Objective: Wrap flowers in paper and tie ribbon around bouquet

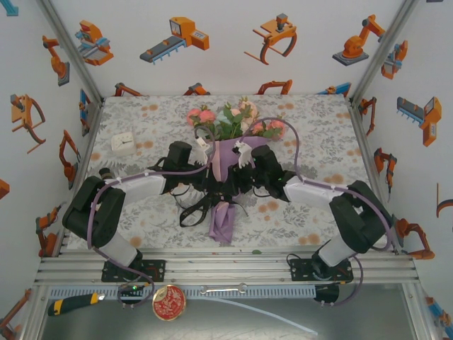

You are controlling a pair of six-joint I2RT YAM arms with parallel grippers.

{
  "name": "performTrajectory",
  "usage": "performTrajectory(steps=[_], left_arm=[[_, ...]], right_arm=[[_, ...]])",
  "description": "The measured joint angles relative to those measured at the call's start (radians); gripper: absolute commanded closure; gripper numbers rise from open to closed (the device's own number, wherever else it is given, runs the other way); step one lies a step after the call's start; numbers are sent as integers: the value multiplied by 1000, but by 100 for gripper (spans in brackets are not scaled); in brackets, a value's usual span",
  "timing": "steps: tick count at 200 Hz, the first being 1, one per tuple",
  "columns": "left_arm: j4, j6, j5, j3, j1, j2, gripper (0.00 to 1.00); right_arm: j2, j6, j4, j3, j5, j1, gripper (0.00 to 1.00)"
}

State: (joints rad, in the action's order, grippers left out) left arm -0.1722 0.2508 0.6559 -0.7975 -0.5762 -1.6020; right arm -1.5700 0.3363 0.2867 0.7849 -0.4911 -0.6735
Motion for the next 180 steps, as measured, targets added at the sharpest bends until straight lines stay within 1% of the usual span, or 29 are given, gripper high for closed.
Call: performTrajectory(steps=[8,19,30,41,63,77,95,101,110,129,139,147,153,170,180], left_arm=[[0,0,0,0,0,0,100],[0,0,2,0,0,0,100],[0,0,5,0,0,0,100],[0,0,8,0,0,0,100],[0,0,13,1,0,0,100],[0,0,14,1,-1,0,100],[-4,-1,11,1,-1,0,100],[-5,0,10,1,-1,0,100],[-4,0,10,1,-1,0,100],[-3,0,10,1,-1,0,99],[-2,-1,6,1,-1,0,98],[0,0,6,1,-1,0,94],[0,0,7,1,-1,0,87],[2,-1,3,1,-5,3,66],[8,13,-11,3,-6,14,58]], right_arm=[[-21,5,17,2,-15,0,59],[-44,13,34,7,-27,0,61],[-58,18,48,10,-35,0,60],[-60,24,60,10,-36,0,58],[-58,31,84,10,-32,8,59],[-55,32,89,10,-32,17,64],[-53,34,93,10,-41,24,75],[-53,35,95,10,-44,25,77],[-53,35,97,10,-53,25,79],[-62,47,111,10,-71,29,79],[-66,53,120,10,-76,30,85],[-68,60,124,10,-77,31,94],[-68,62,130,10,-77,31,100],[-65,64,138,9,-61,31,100],[-55,67,138,7,-40,31,100]])
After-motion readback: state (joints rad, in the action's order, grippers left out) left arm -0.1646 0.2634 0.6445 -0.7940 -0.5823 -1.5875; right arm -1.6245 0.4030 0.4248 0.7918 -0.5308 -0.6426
